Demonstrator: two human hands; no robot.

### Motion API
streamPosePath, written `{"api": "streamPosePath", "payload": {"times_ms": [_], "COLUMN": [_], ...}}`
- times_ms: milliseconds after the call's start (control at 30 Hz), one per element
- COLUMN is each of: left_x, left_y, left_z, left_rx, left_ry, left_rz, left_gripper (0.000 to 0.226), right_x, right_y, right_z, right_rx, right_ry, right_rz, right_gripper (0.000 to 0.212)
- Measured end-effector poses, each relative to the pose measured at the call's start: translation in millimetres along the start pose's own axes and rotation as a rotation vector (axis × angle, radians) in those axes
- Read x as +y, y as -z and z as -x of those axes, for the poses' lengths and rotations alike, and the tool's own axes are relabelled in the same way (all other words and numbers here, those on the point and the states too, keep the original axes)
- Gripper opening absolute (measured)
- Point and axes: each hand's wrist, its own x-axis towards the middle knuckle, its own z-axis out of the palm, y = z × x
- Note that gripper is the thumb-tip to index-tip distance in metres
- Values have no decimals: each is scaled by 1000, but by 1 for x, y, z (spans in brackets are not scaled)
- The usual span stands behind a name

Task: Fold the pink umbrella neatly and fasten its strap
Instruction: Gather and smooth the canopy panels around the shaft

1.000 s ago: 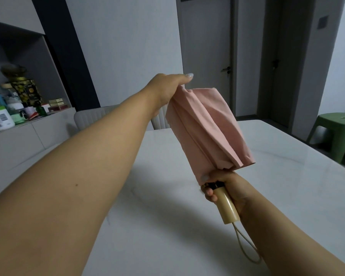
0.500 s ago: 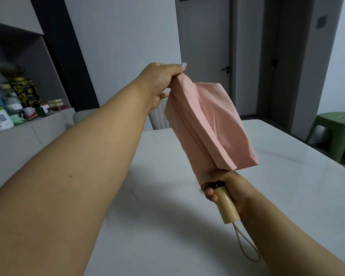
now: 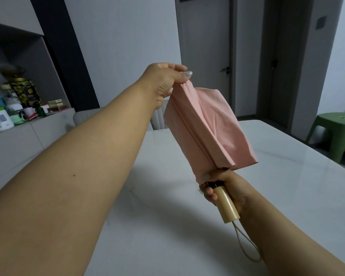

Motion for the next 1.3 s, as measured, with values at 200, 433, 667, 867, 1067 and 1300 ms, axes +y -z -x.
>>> {"api": "streamPosePath", "payload": {"times_ms": [200,433,667,867,1067,1300], "left_x": [-2,-7,-38,-65,-99,-112], "left_y": [0,0,-9,-33,-43,-53], "left_z": [-1,3,38,87,121,134], "left_rx": [37,94,147,-119,43,46], "left_ry": [29,-25,-117,-248,-171,-136], "left_rz": [-108,-58,-40,-163,-124,-79], "left_gripper": [27,16,10,26,24,10], "right_x": [0,1,-2,-3,-2,-2], "right_y": [1,2,2,0,0,-2], "right_z": [-1,-2,-2,-3,-2,-2], "right_rx": [16,15,20,12,-79,-106], "right_ry": [-23,-65,-151,-184,-138,-92], "right_rz": [-9,-33,-157,-220,-338,-307], "right_gripper": [30,32,20,34,95,98]}}
